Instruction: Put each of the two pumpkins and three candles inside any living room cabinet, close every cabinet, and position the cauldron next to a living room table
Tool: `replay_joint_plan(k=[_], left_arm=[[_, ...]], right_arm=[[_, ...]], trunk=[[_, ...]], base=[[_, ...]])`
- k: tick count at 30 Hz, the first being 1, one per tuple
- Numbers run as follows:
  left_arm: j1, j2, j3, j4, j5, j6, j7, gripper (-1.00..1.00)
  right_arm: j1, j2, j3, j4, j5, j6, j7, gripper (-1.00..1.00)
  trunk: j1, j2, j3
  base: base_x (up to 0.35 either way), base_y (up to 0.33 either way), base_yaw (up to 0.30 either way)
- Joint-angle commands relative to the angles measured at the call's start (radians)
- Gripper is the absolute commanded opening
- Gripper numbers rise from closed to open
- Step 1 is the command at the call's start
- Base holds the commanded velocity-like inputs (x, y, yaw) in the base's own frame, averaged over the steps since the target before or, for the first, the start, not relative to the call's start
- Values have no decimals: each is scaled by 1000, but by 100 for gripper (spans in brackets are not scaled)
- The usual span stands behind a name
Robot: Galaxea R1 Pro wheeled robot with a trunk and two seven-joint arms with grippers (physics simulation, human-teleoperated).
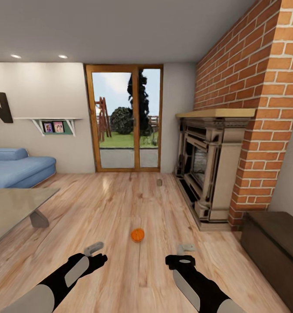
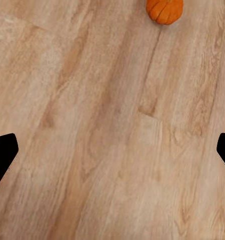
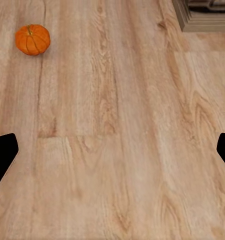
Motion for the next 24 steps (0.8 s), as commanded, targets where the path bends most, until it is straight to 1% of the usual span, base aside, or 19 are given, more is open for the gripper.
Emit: replay_joint_plan(k=[1,7,11,19,24], left_arm=[[-1,1,-8,-3,10,1,8,100],[-1,-1,-8,-3,10,1,8,100],[-1,2,-7,-3,10,1,8,100],[-1,1,-7,-3,10,1,9,100],[-1,1,-7,-3,10,1,9,100]], right_arm=[[-1,-1,4,-1,-5,4,-8,100],[-1,0,4,-1,-6,4,-8,100],[-1,-1,4,-1,-6,1,-8,100],[-1,-1,4,-1,-6,-13,-8,100],[-1,0,4,-1,-5,-15,-9,100]], trunk=[[1,-1,-1],[1,-1,-1],[1,-1,-1],[1,-1,-1],[1,-1,-1]], base=[[324,122,19],[322,130,23],[321,133,216],[320,135,277],[309,146,99]])
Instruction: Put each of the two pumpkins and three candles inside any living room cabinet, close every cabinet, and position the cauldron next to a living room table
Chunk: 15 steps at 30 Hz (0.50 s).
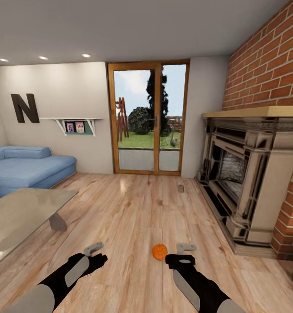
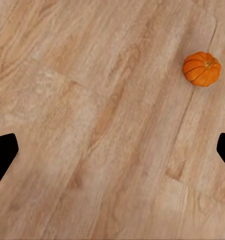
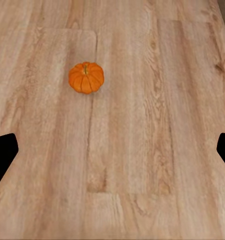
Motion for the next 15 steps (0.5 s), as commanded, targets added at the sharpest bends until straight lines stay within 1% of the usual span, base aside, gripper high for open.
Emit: replay_joint_plan(k=[1,6,8,12,15], left_arm=[[-1,1,-8,-3,10,1,8,100],[-1,1,-8,-3,10,1,8,100],[-1,1,-7,-2,10,1,8,100],[-1,1,-8,-1,9,1,8,100],[-1,2,-7,-1,8,1,9,100]], right_arm=[[-1,-1,4,-1,-5,3,-8,100],[-1,-1,4,-2,-5,3,-8,100],[-1,0,4,-2,-6,3,-8,100],[-1,-1,4,-2,-6,3,-8,100],[-1,0,5,-1,-6,3,-8,100]], trunk=[[1,-1,-1],[1,-1,-1],[1,-1,-1],[1,-1,-1],[1,-1,-1]], base=[[305,151,20],[305,151,7],[304,152,77],[304,144,221],[298,-49,279]])
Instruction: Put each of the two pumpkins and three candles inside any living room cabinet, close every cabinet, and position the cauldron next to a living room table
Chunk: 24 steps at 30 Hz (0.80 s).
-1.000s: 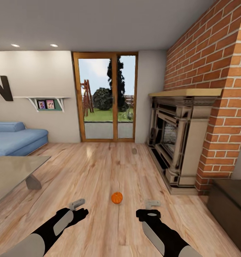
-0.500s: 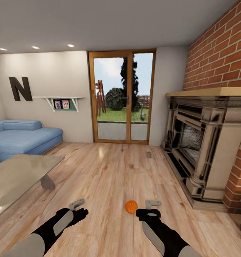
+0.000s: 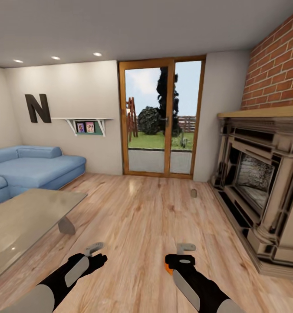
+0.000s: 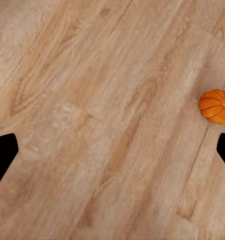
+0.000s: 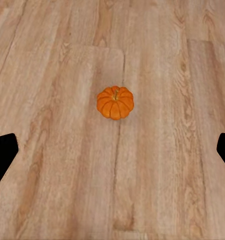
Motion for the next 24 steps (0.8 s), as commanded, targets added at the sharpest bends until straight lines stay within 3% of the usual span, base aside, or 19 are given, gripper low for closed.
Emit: replay_joint_plan(k=[1,6,14,24], left_arm=[[-1,1,-8,-3,10,1,9,100],[-1,3,-7,-3,10,1,9,100],[-1,3,-7,-3,11,1,9,100],[-1,3,-6,-3,11,1,9,100]], right_arm=[[-1,-1,4,-2,-5,4,-8,100],[-1,-2,4,-2,-5,3,-8,100],[-1,-1,4,-2,-5,-8,-8,100],[-1,-2,4,-2,-6,-7,-8,100]], trunk=[[0,-1,-1],[0,-1,-1],[0,-1,-1],[0,-1,-1]], base=[[277,-152,285],[268,-84,159],[292,89,55],[300,193,268]])
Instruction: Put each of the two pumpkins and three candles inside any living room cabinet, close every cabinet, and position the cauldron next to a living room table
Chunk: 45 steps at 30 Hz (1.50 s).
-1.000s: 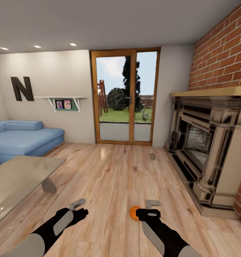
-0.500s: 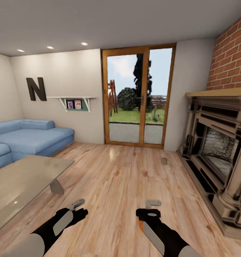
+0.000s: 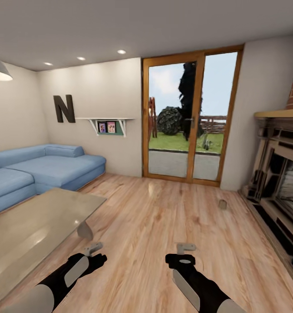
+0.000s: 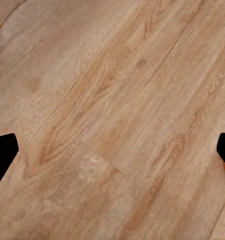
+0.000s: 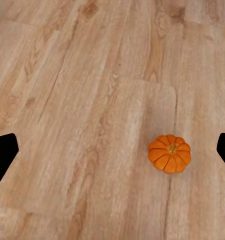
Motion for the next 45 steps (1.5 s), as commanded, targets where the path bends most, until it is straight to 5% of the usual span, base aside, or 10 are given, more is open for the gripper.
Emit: replay_joint_plan(k=[1,21,45], left_arm=[[-1,1,-7,-3,10,1,8,100],[-1,0,-8,-3,10,1,8,100],[-1,-2,-10,-3,4,1,7,100]], right_arm=[[-1,-1,4,-1,-5,4,-8,100],[-1,-1,4,-1,-6,3,-7,100],[-1,-1,4,-1,-7,-5,-6,100]], trunk=[[1,-1,-1],[1,-1,-1],[1,-1,-1]], base=[[303,170,288],[304,160,54],[262,73,-177]])
